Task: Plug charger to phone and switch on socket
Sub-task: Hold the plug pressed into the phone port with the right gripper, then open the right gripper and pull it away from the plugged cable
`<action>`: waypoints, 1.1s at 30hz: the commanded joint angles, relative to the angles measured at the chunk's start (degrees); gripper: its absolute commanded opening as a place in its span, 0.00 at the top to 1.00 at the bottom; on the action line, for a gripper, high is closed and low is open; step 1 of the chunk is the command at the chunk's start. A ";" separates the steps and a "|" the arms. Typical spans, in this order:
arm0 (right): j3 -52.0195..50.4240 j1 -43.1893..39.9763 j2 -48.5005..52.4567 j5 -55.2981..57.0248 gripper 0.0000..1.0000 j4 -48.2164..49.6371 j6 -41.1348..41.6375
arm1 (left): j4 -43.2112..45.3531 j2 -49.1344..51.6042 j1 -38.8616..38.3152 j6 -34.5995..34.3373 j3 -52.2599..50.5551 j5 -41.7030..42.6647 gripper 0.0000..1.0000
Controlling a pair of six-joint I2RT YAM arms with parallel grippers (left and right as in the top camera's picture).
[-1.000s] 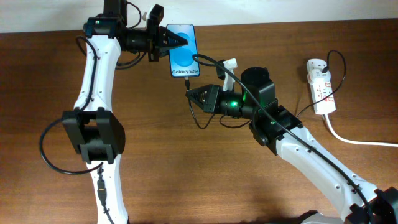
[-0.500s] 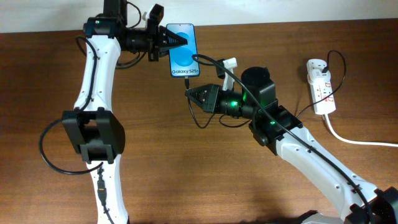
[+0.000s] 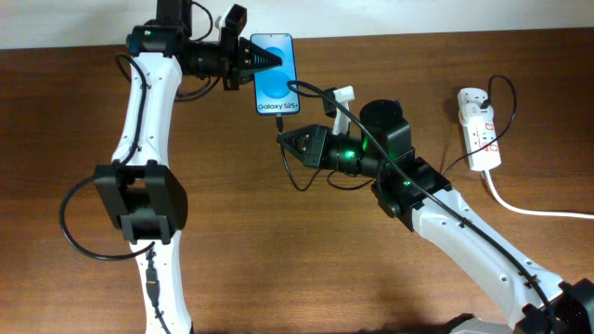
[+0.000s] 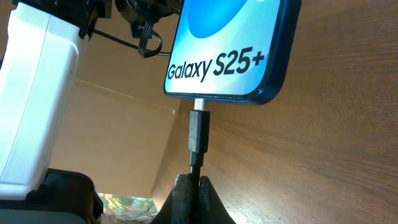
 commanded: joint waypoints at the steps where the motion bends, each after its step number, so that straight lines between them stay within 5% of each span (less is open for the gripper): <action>1: -0.17 -0.26 0.37 1.55 0.96 0.13 -0.79 | 0.11 -0.11 -0.35 0.04 0.02 3.50 1.00; 33: -0.11 -4.46 5.70 4.31 0.96 9.33 3.91 | 0.09 -0.11 -2.08 0.55 0.02 5.25 1.00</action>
